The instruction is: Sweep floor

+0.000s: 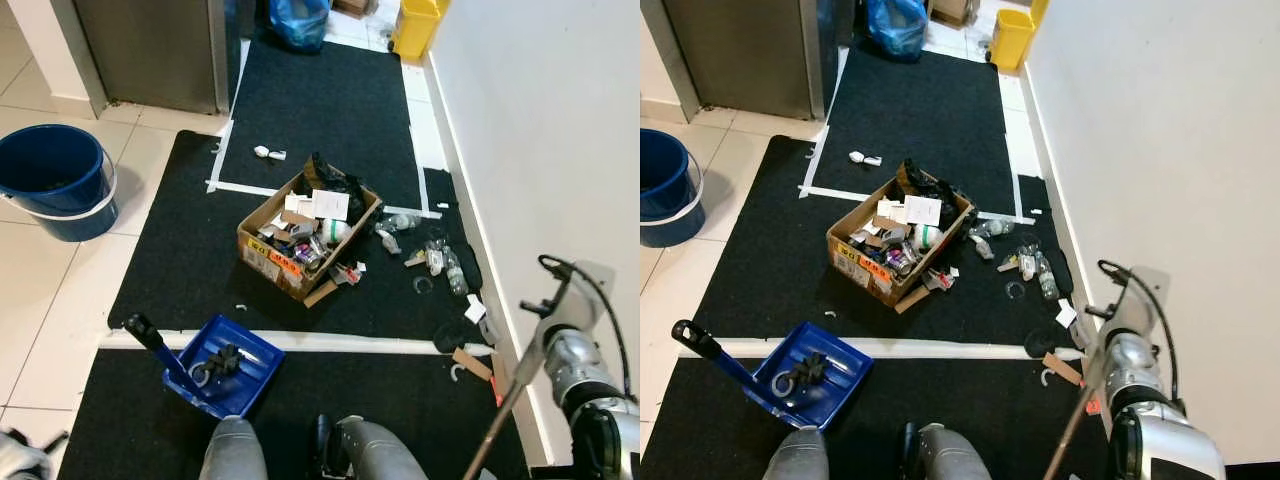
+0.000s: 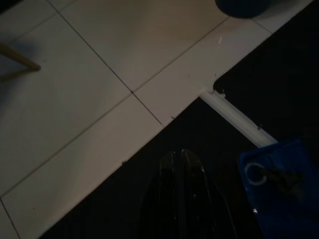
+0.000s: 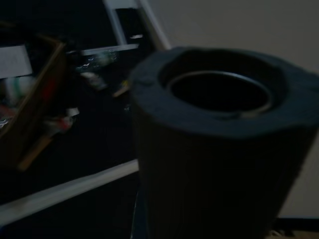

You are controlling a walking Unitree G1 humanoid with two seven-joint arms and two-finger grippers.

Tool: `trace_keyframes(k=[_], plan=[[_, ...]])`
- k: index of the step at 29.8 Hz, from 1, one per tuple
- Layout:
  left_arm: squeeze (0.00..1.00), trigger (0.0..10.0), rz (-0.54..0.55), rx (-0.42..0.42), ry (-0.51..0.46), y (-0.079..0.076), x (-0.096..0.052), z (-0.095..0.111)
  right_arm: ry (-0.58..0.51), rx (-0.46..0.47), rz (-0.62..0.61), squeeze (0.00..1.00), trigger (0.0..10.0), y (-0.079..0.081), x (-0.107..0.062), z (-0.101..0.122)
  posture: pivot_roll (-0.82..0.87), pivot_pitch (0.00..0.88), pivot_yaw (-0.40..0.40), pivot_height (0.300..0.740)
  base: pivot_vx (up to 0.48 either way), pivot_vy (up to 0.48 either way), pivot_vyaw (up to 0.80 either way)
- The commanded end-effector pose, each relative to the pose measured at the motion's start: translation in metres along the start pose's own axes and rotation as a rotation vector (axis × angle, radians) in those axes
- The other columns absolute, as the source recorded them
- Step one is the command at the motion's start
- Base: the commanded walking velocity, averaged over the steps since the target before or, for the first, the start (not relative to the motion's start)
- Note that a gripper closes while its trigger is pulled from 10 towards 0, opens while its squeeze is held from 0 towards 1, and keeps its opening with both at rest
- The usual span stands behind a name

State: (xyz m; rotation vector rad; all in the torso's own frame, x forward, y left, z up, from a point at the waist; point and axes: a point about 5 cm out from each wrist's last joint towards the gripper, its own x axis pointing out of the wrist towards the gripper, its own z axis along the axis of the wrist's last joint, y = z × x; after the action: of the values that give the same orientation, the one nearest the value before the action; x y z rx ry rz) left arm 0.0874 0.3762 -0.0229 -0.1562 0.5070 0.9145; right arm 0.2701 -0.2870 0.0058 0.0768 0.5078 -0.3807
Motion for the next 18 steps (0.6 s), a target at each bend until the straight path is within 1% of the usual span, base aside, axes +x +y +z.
trace_keyframes(k=[1,2,3,4,5,6,7,8,9,10,11,12,13,14,16,18], plan=[[0.0,10.0,-0.075,-0.003,0.121,-0.022,-0.011,-0.035,0.08,-0.099,0.042,0.0,10.0,-0.001,-0.007,-0.025,0.29,0.045,-0.163,0.74,0.0,0.0,0.0],[0.0,10.0,-0.075,-0.003,0.121,-0.022,-0.011,-0.035,0.08,-0.099,0.042,0.0,10.0,-0.001,-0.007,-0.025,0.29,0.045,-0.163,0.74,0.0,0.0,0.0],[0.0,10.0,-0.129,0.015,0.181,-0.034,-0.016,-0.05,0.109,-0.12,0.067,0.0,10.0,0.003,-0.011,-0.036,0.29,0.045,-0.162,0.74,0.0,0.0,0.0],[0.0,10.0,-0.179,0.038,0.239,-0.045,-0.022,-0.063,0.133,-0.114,0.089,0.0,10.0,0.006,-0.015,-0.047,0.28,0.042,-0.158,0.74,0.0,0.0,0.0],[0.0,10.0,-0.209,0.055,0.274,-0.052,-0.026,-0.07,0.146,-0.105,0.103,0.0,10.0,0.008,-0.017,-0.053,0.28,0.042,-0.158,0.74,0.0,0.0,0.0],[0.0,10.0,-0.209,0.055,0.274,-0.052,-0.026,-0.07,0.146,-0.105,0.103,0.0,10.0,0.008,-0.017,-0.053,0.28,0.042,-0.158,0.74,0.0,0.0,0.0],[0.0,10.0,-0.251,0.074,0.316,-0.059,-0.031,-0.079,0.15,-0.024,0.128,0.0,10.0,0.012,-0.019,-0.058,0.28,0.038,-0.158,0.74,0.0,0.0,0.0],[0.0,10.0,-0.251,0.074,0.316,-0.059,-0.031,-0.079,0.15,-0.024,0.128,0.0,10.0,0.012,-0.019,-0.058,0.28,0.038,-0.158,0.74,0.0,0.0,0.0],[0.0,10.0,-0.314,0.098,0.381,-0.069,-0.039,-0.091,0.166,0.097,0.167,0.0,10.0,0.017,-0.022,-0.063,0.28,0.037,-0.158,0.74,0.0,0.0,0.0],[0.0,10.0,-0.362,0.134,0.429,-0.076,-0.046,-0.101,0.172,0.173,0.214,0.0,10.0,0.022,-0.024,-0.068,0.28,0.033,-0.155,0.74,0.0,0.0,0.0],[0.0,10.0,-0.362,0.134,0.429,-0.076,-0.046,-0.101,0.172,0.173,0.214,0.0,10.0,0.022,-0.024,-0.068,0.28,0.033,-0.155,0.74,0.0,0.0,0.0],[0.0,10.0,-0.457,0.201,0.52,-0.087,-0.06,-0.117,0.199,0.272,0.325,0.0,10.0,0.03,-0.031,-0.078,0.27,0.03,-0.151,0.74,0.0,0.0,0.0],[0.0,10.0,-0.457,0.201,0.52,-0.087,-0.06,-0.117,0.199,0.272,0.325,0.0,10.0,0.03,-0.031,-0.078,0.27,0.03,-0.151,0.74,0.0,0.0,0.0],[0.0,10.0,-0.486,0.215,0.54,-0.091,-0.064,-0.122,0.212,0.265,0.37,0.0,10.0,0.033,-0.034,-0.082,0.27,0.029,-0.151,0.74,0.0,0.0,0.0],[0.0,10.0,-0.538,0.238,0.56,-0.098,-0.07,-0.126,0.246,0.232,0.413,0.0,10.0,0.034,-0.038,-0.09,0.25,0.032,-0.15,0.74,0.0,0.0,0.0],[0.0,10.0,-0.631,0.297,0.581,-0.111,-0.077,-0.132,0.329,0.131,0.463,0.0,10.0,0.032,-0.05,-0.11,0.25,0.032,-0.15,0.74,0.0,0.0,0.0]])
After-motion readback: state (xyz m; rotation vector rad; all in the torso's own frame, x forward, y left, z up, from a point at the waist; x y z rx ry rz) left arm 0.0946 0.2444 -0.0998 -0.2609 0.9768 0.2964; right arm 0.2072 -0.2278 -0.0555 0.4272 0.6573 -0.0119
